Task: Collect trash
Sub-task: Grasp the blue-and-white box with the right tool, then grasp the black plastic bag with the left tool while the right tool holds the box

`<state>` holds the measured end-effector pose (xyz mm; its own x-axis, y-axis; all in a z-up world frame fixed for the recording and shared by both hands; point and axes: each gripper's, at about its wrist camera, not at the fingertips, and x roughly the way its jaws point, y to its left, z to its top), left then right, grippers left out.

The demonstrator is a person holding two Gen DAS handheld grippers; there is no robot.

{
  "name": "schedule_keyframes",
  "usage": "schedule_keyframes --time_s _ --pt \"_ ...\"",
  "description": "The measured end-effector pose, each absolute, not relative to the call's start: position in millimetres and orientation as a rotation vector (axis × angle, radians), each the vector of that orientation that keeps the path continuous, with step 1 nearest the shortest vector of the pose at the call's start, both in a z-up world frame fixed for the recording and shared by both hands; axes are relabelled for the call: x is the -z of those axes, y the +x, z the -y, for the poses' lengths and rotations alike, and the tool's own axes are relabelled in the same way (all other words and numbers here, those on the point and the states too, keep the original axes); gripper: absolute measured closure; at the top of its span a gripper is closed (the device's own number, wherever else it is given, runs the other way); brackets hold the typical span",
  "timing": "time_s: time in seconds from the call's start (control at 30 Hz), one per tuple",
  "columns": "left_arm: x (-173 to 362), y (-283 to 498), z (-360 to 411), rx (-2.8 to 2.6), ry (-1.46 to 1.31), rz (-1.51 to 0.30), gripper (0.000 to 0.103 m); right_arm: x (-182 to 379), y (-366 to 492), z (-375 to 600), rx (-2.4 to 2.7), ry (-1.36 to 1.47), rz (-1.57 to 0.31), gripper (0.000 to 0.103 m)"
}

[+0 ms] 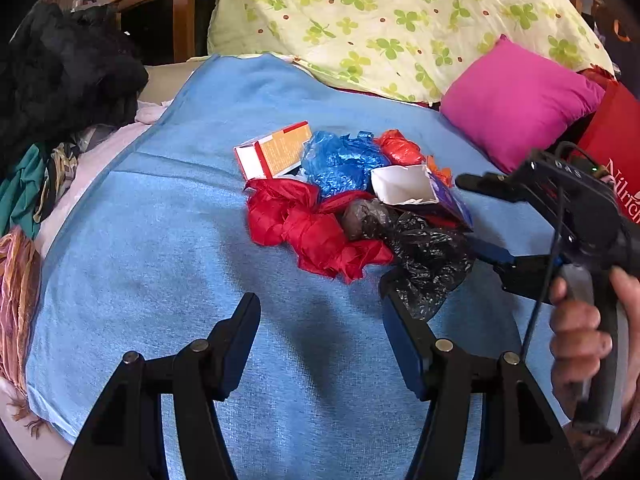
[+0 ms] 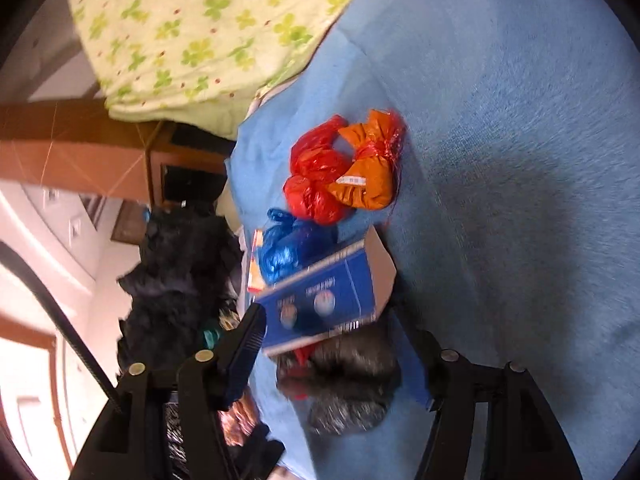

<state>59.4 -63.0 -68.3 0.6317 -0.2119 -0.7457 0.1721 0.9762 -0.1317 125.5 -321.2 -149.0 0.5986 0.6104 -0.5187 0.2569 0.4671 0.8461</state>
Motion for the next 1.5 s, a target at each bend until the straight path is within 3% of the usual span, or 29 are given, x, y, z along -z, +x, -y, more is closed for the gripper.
schedule_keyframes --time_s 0.13,0.43,0.53,0.67,1.13,1.5 --pt "70.7 62.9 60.6 0.215 -0.062 -0.869 0.039 153.5 136.7 324.8 -0.246 1.195 -0.922 0.027" --pt "73.6 62.7 66.2 0.217 -0.046 -0.874 0.039 156.7 147.5 319.5 -0.172 1.229 -0.943 0.029" --pt "74.8 62.4 67.6 0.219 -0.040 -0.875 0.039 160.1 147.4 320.7 -0.177 1.218 -0.942 0.058" --pt "73.4 60.9 66.4 0.220 -0.050 -0.867 0.039 149.8 145.6 318.3 -0.192 1.166 -0.930 0.066" --pt "72.6 79.4 113.4 0.440 -0.189 -0.863 0.039 27.9 94.7 353.2 -0.078 0.777 -0.555 0.070" --pt "96.7 123.5 141.1 0.341 -0.317 -0.950 0.039 6.5 79.0 363.8 -0.020 0.709 -0.481 0.070"
